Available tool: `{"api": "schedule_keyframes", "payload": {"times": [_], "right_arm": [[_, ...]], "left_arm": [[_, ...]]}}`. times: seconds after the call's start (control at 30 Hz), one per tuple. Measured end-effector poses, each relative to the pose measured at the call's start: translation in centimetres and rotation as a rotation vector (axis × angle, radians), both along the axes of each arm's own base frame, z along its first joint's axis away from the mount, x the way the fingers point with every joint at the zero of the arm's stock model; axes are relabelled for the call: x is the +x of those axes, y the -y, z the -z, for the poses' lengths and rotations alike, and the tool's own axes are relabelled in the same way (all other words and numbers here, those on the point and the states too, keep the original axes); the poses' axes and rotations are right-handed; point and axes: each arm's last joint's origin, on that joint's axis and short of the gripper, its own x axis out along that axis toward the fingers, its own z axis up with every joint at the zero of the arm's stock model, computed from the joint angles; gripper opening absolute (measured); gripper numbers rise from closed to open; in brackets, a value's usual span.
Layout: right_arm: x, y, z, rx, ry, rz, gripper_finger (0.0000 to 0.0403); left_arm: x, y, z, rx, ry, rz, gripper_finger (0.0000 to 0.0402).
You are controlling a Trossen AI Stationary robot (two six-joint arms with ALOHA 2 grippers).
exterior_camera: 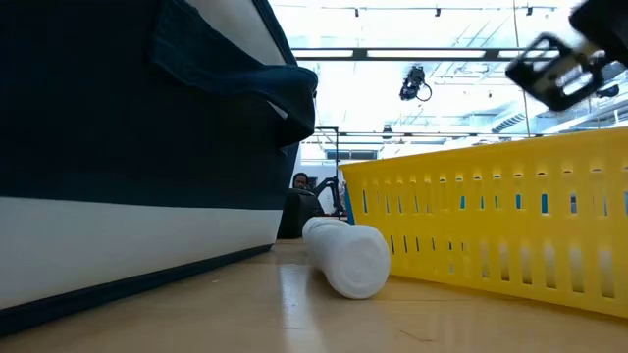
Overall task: Pick & place medical supplies in basket/bin
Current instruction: Put the bottom white gauze into the yellow bin
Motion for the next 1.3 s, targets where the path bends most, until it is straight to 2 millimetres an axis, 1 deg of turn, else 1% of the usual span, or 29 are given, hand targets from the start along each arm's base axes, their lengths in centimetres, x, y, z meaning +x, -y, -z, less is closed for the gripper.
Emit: {"api": "schedule_keyframes", "payload": {"times": [0.1, 0.17, 0.33, 0.5, 0.67, 0.83, 0.93, 1.07, 1.3], "right_arm": [[0.6, 0.0, 1.7, -0.018, -0.065, -0.014, 0.0002], [0.9, 0.1, 2.3, -0.020, -0.088, -0.015, 0.0002], [1.4, 0.4, 3.3, -0.021, -0.129, -0.012, 0.0001], [1.1, 0.9, 3.7, -0.039, -0.200, 0.004, 0.0001], [1.0, 1.0, 3.1, -0.093, -0.276, 0.023, 0.0001], [1.5, 0.8, 1.3, -0.145, -0.315, 0.034, 0.0000], [1.5, 0.8, 0.6, -0.168, -0.346, 0.036, 0.0000], [1.2, 0.9, 0.7, -0.184, -0.382, 0.050, 0.0000], [1.2, 0.9, 0.8, -0.183, -0.389, 0.057, 0.0000]], "left_arm": [[0.0, 0.0, 0.0, -0.004, 0.001, 0.000, 0.0000], [0.0, 0.0, 0.0, -0.005, 0.000, 0.000, 0.0000], [0.0, 0.0, 0.0, -0.011, 0.002, 0.000, 0.0000], [0.0, 0.0, 0.0, -0.013, 0.000, 0.000, 0.0000], [0.0, 0.0, 0.1, -0.013, -0.002, 0.000, 0.0000], [0.0, 0.0, 0.1, -0.010, -0.004, 0.000, 0.0000], [0.0, 0.0, 0.1, -0.009, -0.005, 0.001, 0.0000], [0.0, 0.0, 0.1, -0.009, -0.010, 0.000, 0.0000], [0.0, 0.0, 0.1, -0.009, -0.011, 0.001, 0.0000]]}}
